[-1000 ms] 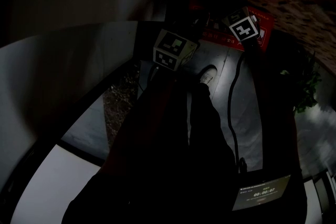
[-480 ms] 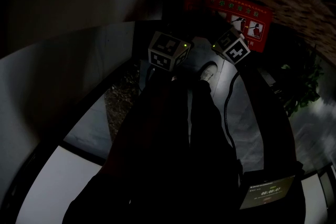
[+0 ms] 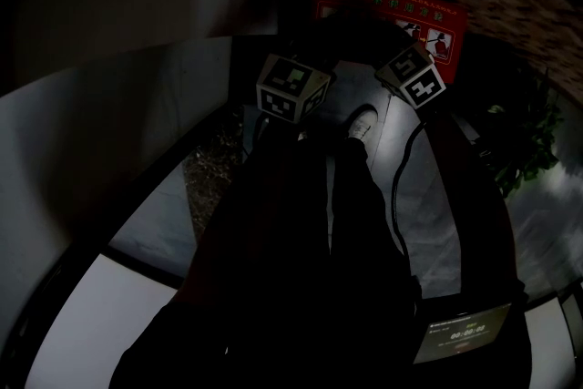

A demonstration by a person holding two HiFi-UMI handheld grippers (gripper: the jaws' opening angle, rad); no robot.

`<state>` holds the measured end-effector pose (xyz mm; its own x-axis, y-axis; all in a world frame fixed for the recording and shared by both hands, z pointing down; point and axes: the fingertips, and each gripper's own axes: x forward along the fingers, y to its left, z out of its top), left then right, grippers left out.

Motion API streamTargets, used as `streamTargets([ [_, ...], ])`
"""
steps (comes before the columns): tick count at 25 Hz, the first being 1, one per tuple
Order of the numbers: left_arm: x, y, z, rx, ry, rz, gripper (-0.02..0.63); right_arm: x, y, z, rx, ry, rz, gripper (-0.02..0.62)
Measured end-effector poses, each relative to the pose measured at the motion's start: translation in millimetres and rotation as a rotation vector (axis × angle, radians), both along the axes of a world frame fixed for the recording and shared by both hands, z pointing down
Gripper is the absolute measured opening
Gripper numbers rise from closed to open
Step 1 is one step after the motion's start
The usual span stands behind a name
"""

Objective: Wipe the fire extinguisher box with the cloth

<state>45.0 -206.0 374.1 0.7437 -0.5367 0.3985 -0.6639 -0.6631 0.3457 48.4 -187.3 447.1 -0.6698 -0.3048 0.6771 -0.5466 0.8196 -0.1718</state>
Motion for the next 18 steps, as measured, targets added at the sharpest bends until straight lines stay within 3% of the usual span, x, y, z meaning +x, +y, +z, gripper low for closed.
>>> streamTargets([
  [9,10.6,-2.0,-3.3,0.011,0.001,-0.004,-0.005,89.0,-89.4,-7.0,0.135,0.175,0.166,0.034],
  [13,17.6,2.0,1.3,0.002,-0.003,0.014,-0.005,99.9,-91.3,13.2,0.099,0.21,0.174,0.034],
  [18,17.4,1.0,0.1,-0.004,0.0,-0.007,-0.005,86.6,-65.8,19.6,0.041,0.143,0.162,0.034],
])
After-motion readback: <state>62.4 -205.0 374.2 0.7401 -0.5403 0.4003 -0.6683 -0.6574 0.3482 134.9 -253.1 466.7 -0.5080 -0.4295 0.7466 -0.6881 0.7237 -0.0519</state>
